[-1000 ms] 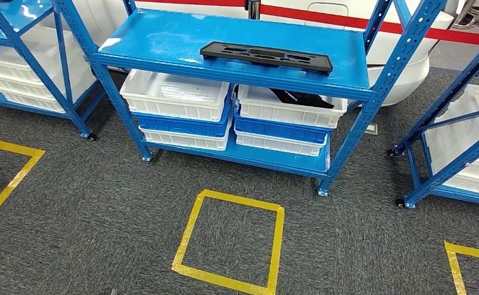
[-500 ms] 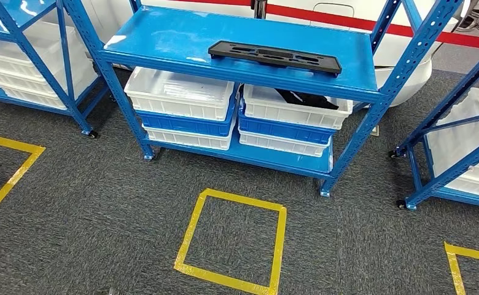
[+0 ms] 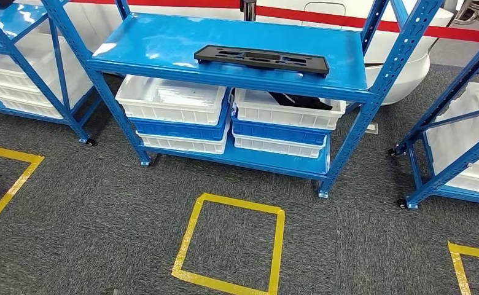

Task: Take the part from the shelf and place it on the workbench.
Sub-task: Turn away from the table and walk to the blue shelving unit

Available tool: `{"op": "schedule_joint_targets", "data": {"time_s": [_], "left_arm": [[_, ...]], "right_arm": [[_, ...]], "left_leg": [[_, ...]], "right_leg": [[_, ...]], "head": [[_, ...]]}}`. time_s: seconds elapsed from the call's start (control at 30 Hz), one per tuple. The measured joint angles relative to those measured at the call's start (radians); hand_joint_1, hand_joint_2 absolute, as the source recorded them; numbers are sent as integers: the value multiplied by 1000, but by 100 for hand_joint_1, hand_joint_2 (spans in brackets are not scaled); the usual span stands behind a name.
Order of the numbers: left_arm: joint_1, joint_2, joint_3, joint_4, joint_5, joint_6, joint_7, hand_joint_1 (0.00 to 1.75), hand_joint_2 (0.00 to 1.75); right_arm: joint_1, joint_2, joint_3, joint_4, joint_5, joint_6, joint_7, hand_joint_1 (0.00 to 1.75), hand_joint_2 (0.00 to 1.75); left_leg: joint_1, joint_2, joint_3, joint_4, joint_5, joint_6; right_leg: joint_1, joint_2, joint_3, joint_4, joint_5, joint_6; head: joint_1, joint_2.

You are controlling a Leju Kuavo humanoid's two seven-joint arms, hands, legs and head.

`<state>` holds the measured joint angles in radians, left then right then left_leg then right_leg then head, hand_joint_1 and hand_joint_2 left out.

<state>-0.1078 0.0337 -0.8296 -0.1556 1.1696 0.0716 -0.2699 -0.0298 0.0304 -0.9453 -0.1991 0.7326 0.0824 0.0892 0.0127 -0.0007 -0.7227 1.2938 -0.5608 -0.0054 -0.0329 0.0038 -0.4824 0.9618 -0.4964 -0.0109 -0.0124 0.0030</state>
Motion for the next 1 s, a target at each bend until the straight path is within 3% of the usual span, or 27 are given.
{"op": "schedule_joint_targets", "data": {"time_s": [0.03,0.1,0.17,0.27,0.33,0.37,0.43,0.5,0.53,0.57,0.63,0.7,0.77,0.83,0.87,0.93,1.0], "left_arm": [[0,0,0,0,0,0,0,0,0],[0,2,0,0,0,0,1,0,0],[-1,3,0,0,0,0,1,0,0],[-3,4,0,1,3,2,1,0,0],[-2,4,0,1,4,3,0,0,0],[-2,4,0,1,5,3,0,0,0],[-2,5,0,1,5,4,0,0,0],[-1,6,0,1,7,5,0,0,0],[0,5,0,1,7,5,0,0,0],[0,5,0,1,7,6,0,0,0],[1,4,0,1,8,7,0,0,0],[0,3,0,1,8,10,0,0,0],[-1,2,0,1,8,12,1,0,0],[-2,4,0,0,8,13,1,0,0],[-3,4,0,0,8,13,1,0,0],[-3,4,0,0,7,13,0,0,0],[-1,4,-1,0,5,12,0,0,0]], "right_arm": [[1,0,0,0,1,0,-1,0,0],[3,1,0,0,2,1,-2,0,0],[1,2,0,0,3,2,-5,0,0],[-2,2,0,0,7,3,-7,0,0],[-2,2,0,0,8,4,-7,0,0],[-3,2,0,0,8,4,-8,0,0],[-6,2,0,0,8,4,-8,0,0],[-3,1,0,0,8,5,-8,0,0],[0,1,0,0,8,5,-8,0,0],[3,1,0,0,9,5,-8,0,0],[5,-1,-1,0,9,5,-8,0,0],[4,-2,-1,0,10,6,-8,0,0],[2,-3,-1,0,11,7,-8,0,0],[2,-2,-1,0,12,9,-8,0,0],[2,-1,-1,0,12,9,-8,0,0],[1,0,-1,0,14,10,-8,0,0],[3,1,-2,0,17,11,-8,0,0]], "left_leg": [[3,0,0,-20,29,-1],[6,1,53,-154,117,2],[0,1,99,-257,157,11],[-9,-2,113,-285,141,38],[-8,-3,137,-300,136,55],[-7,-4,150,-305,134,63],[-11,-4,164,-309,124,75],[-14,-8,182,-309,107,80],[-16,-11,195,-309,97,79],[-17,-13,210,-309,86,77],[-21,-15,237,-309,63,70],[-26,-15,254,-311,43,59],[-27,-12,270,-304,36,47],[-23,-8,272,-271,33,40],[-19,-7,256,-236,23,36],[-8,-6,187,-127,-18,25],[6,-4,115,-47,-55,9]], "right_leg": [[0,3,9,0,-8,3],[-1,7,30,-1,-25,9],[3,9,39,-5,-40,21],[11,8,60,-10,-40,45],[15,7,55,24,-47,50],[15,6,30,72,-60,47],[12,5,-59,211,-102,39],[9,5,-138,292,-138,42],[9,5,-153,279,-136,49],[10,4,-151,231,-112,60],[13,-2,-123,95,-17,74],[20,-11,-102,22,42,59],[22,-10,-86,11,43,29],[12,-5,-55,0,40,7],[7,-4,-38,-4,36,-2],[4,-3,-22,-6,23,-10],[2,-2,-10,-6,10,-5]], "head": [[0,0],[0,0],[0,0],[0,0],[1,0],[3,0],[5,0],[7,0],[7,0],[7,0],[7,0],[6,0],[4,0],[4,0],[2,0],[-1,0],[-3,0]]}}
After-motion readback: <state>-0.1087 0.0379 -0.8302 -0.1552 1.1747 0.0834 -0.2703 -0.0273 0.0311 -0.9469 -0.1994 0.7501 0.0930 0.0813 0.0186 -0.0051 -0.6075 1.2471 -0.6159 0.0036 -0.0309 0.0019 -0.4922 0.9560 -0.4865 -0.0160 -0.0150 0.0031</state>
